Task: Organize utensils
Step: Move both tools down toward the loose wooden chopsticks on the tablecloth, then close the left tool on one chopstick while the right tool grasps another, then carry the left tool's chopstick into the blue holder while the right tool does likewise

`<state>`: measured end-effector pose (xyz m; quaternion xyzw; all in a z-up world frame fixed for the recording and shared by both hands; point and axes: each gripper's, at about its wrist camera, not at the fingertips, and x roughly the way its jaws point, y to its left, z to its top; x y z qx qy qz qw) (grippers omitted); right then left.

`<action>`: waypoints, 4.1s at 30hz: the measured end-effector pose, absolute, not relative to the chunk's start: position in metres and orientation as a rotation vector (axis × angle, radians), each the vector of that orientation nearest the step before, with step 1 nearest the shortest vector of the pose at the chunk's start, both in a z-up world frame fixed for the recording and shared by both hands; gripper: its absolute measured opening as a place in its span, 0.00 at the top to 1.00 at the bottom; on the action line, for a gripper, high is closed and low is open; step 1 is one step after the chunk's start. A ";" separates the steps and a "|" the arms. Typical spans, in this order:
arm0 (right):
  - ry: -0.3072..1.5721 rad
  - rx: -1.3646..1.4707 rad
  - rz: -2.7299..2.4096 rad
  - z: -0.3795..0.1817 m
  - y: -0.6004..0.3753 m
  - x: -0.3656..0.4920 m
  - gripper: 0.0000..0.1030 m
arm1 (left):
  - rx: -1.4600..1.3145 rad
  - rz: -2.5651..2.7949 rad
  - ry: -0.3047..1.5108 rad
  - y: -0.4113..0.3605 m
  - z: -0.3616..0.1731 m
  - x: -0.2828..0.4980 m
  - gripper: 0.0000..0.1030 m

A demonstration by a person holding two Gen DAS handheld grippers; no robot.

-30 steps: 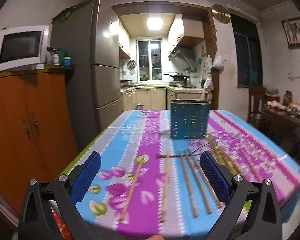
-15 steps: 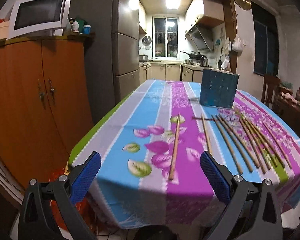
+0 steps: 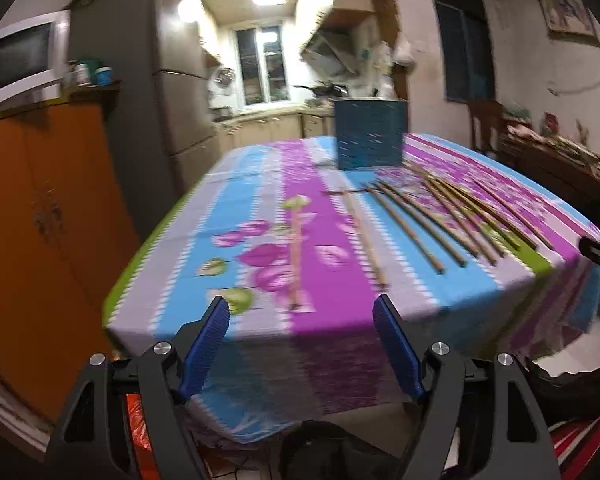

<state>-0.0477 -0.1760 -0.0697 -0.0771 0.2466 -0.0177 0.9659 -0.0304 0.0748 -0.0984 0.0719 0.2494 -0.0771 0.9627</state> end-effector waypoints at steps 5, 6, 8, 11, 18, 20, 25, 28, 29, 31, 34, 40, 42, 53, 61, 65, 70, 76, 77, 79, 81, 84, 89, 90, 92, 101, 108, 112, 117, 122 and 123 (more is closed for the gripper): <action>0.493 -0.119 -0.008 -0.068 -0.177 -0.046 0.05 | 0.200 -0.221 0.550 0.041 -0.106 -0.008 0.47; 0.496 -0.111 0.001 -0.068 -0.178 -0.045 0.05 | 0.195 -0.225 0.563 0.038 -0.107 0.000 0.52; 0.499 -0.101 0.008 -0.069 -0.178 -0.043 0.05 | 0.192 -0.234 0.583 0.034 -0.110 0.012 0.58; 0.497 -0.098 0.015 -0.073 -0.175 -0.039 0.13 | 0.179 -0.257 0.607 0.028 -0.116 0.021 0.67; 0.533 -0.111 0.042 -0.085 -0.168 -0.025 0.53 | 0.199 -0.284 0.616 0.021 -0.127 0.027 0.82; 0.537 -0.132 0.042 -0.088 -0.164 -0.022 0.69 | 0.177 -0.295 0.605 0.024 -0.130 0.028 0.87; 0.566 -0.163 0.030 -0.098 -0.159 -0.007 0.86 | 0.188 -0.286 0.573 0.024 -0.132 0.026 0.90; 0.580 -0.168 0.021 -0.102 -0.158 0.000 0.86 | 0.186 -0.288 0.560 0.025 -0.132 0.025 0.90; 0.588 -0.170 0.015 -0.104 -0.159 0.002 0.86 | 0.185 -0.288 0.559 0.026 -0.132 0.025 0.90; 0.595 -0.163 0.015 -0.107 -0.159 0.006 0.86 | 0.179 -0.286 0.556 0.026 -0.132 0.024 0.90; 0.598 -0.144 0.012 -0.108 -0.162 0.008 0.86 | 0.183 -0.282 0.552 0.025 -0.132 0.023 0.90; 0.593 -0.087 0.012 -0.109 -0.168 0.010 0.92 | 0.176 -0.282 0.556 0.025 -0.132 0.023 0.90; 0.591 -0.072 0.006 -0.110 -0.168 0.010 0.95 | 0.171 -0.283 0.557 0.026 -0.132 0.023 0.90; 0.506 -0.028 -0.026 -0.094 -0.168 -0.002 0.95 | 0.159 -0.284 0.556 0.029 -0.132 0.022 0.90; 0.439 -0.040 -0.035 -0.076 -0.169 -0.010 0.95 | 0.168 -0.290 0.538 0.029 -0.129 0.015 0.91; 0.413 -0.036 -0.040 -0.067 -0.172 -0.014 0.95 | 0.178 -0.286 0.521 0.029 -0.127 0.012 0.92; 0.371 -0.037 -0.051 -0.056 -0.175 -0.020 0.95 | 0.191 -0.268 0.492 0.030 -0.122 0.008 0.92; 0.328 -0.046 -0.058 -0.040 -0.177 -0.023 0.95 | 0.180 -0.254 0.427 0.035 -0.101 0.002 0.92; 0.322 -0.047 -0.058 -0.038 -0.178 -0.023 0.95 | 0.173 -0.252 0.418 0.036 -0.096 0.002 0.92; 0.303 -0.053 -0.060 -0.031 -0.179 -0.021 0.95 | 0.151 -0.251 0.402 0.040 -0.084 0.005 0.92; 0.290 -0.059 -0.055 -0.024 -0.181 -0.019 0.95 | 0.126 -0.257 0.389 0.044 -0.070 0.010 0.92; 0.266 -0.067 -0.044 -0.012 -0.183 -0.013 0.95 | 0.106 -0.261 0.374 0.048 -0.053 0.017 0.93; 0.243 -0.081 -0.019 0.007 -0.187 0.003 0.95 | 0.078 -0.264 0.349 0.051 -0.019 0.034 0.93; 0.240 -0.084 -0.012 0.012 -0.188 0.007 0.95 | 0.077 -0.268 0.343 0.051 -0.011 0.039 0.93; 0.230 -0.086 -0.002 0.020 -0.190 0.013 0.95 | 0.076 -0.274 0.331 0.050 0.002 0.046 0.93; 0.187 -0.126 0.032 0.049 -0.197 0.044 0.95 | 0.063 -0.301 0.323 0.045 0.042 0.089 0.93; 0.174 -0.131 0.057 0.066 -0.205 0.071 0.95 | 0.049 -0.321 0.322 0.045 0.057 0.118 0.93; 0.170 -0.117 0.070 0.073 -0.209 0.083 0.95 | 0.058 -0.328 0.319 0.041 0.062 0.129 0.93; 0.163 -0.117 0.082 0.083 -0.209 0.093 0.95 | 0.053 -0.340 0.297 0.040 0.075 0.136 0.93; 0.152 -0.131 0.092 0.088 -0.204 0.097 0.95 | 0.052 -0.351 0.274 0.039 0.086 0.137 0.93; 0.150 -0.133 0.095 0.090 -0.203 0.098 0.95 | 0.052 -0.355 0.269 0.039 0.088 0.137 0.93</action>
